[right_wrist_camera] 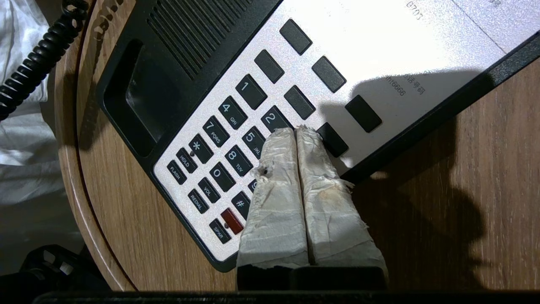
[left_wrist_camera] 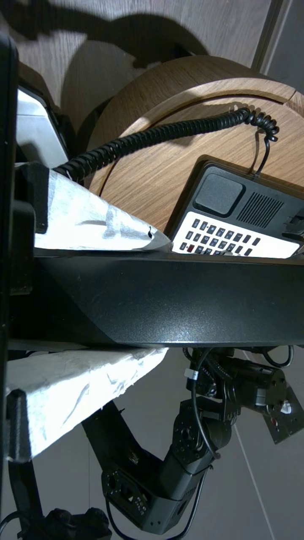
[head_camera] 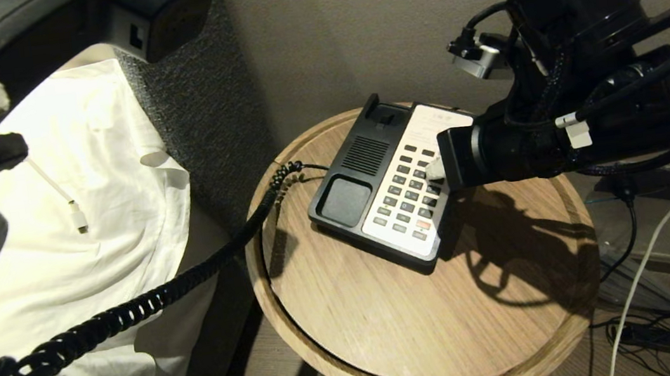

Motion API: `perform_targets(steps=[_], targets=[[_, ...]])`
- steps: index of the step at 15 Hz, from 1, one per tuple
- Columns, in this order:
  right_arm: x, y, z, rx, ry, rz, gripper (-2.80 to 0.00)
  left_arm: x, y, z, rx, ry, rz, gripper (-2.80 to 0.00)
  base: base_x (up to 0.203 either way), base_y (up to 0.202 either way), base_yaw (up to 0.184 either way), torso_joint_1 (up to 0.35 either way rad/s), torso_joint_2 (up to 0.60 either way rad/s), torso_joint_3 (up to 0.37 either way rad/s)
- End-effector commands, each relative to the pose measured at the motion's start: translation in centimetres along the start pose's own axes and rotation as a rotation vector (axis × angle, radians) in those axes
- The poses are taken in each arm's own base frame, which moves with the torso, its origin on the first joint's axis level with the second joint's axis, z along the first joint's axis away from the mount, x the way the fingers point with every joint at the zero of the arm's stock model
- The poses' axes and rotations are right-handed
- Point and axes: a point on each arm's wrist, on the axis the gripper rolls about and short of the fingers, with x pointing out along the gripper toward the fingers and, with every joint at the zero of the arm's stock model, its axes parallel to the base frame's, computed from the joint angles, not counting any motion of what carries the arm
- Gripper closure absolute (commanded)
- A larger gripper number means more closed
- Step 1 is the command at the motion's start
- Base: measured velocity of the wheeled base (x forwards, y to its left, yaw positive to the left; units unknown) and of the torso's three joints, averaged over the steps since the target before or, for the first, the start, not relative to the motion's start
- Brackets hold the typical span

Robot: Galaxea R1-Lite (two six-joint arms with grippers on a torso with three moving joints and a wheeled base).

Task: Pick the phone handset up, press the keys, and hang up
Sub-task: Dial the number

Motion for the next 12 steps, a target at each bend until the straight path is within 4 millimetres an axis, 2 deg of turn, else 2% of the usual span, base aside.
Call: perform_targets(steps=[1, 7, 12], targets=[[0.2, -0.1, -0.3, -0.001, 0.010, -0.015, 0.00, -0.1, 0.0, 0.0, -0.003, 0.000, 0.001, 0.00, 0.000, 0.000, 0.000, 0.000, 0.00, 0.000], [0.0, -0.3, -0.1, 0.003, 0.003, -0.020, 0.00, -0.1, 0.1, -0.1, 0.003, 0.003, 0.003, 0.00, 0.000, 0.000, 0.000, 0.000, 0.00, 0.000], [-1.9, 0.3, 0.2, 0.004, -0.026, 0.012, 0.00, -0.3, 0.3, -0.4, 0.003, 0.007, 0.005, 0.00, 0.000, 0.000, 0.000, 0.000, 0.00, 0.000]])
